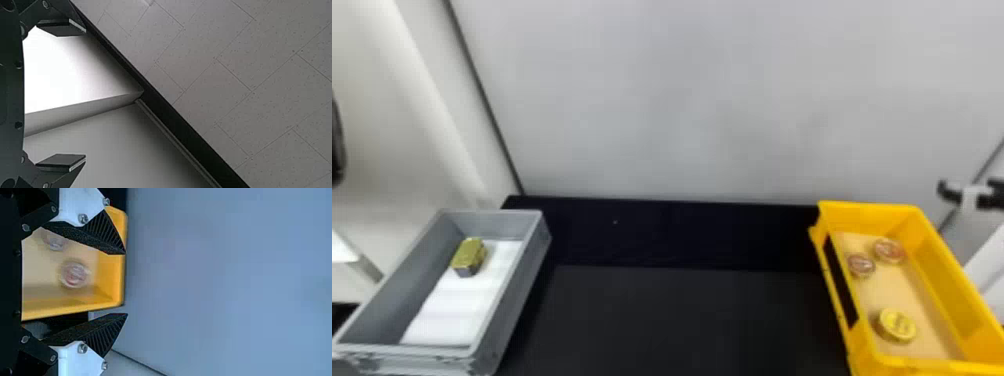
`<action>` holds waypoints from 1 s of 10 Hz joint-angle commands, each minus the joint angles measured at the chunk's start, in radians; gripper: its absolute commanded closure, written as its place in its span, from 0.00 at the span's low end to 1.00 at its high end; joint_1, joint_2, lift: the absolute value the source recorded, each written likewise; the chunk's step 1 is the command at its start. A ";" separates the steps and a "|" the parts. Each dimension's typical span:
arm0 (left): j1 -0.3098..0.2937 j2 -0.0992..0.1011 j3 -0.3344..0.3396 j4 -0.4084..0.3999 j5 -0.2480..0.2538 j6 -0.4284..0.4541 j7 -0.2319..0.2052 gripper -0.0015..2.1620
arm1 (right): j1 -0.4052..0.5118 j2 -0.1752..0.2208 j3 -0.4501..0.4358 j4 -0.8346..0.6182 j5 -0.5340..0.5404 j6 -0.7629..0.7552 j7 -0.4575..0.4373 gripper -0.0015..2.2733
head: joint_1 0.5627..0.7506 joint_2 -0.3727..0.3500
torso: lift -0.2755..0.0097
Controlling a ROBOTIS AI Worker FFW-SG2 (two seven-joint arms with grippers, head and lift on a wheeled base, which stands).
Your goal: Pick up the round yellow can and place it in the yellow rectangular box
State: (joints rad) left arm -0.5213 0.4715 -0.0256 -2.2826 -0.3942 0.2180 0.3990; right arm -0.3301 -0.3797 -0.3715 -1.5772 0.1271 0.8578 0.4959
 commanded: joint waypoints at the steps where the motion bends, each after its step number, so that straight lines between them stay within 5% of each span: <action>1: 0.003 0.001 0.001 0.000 0.000 0.000 0.000 0.07 | -0.047 -0.002 0.037 -0.196 0.000 -0.006 -0.074 0.14 | 0.53 0.59 | 0.93; 5: 0.011 0.006 0.007 -0.002 0.000 0.000 0.000 0.07 | -0.170 -0.008 0.158 -0.465 0.040 -0.117 -0.264 0.14 | 0.53 0.59 | 0.93; 10: 0.021 0.004 0.013 0.000 0.000 -0.002 0.005 0.07 | -0.313 -0.001 0.290 -0.531 0.157 -0.651 -0.508 0.14 | 0.53 0.59 | 0.93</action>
State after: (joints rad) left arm -0.5048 0.4765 -0.0161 -2.2832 -0.3942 0.2177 0.4013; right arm -0.6067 -0.3820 -0.1060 -2.1134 0.2493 0.3792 0.0239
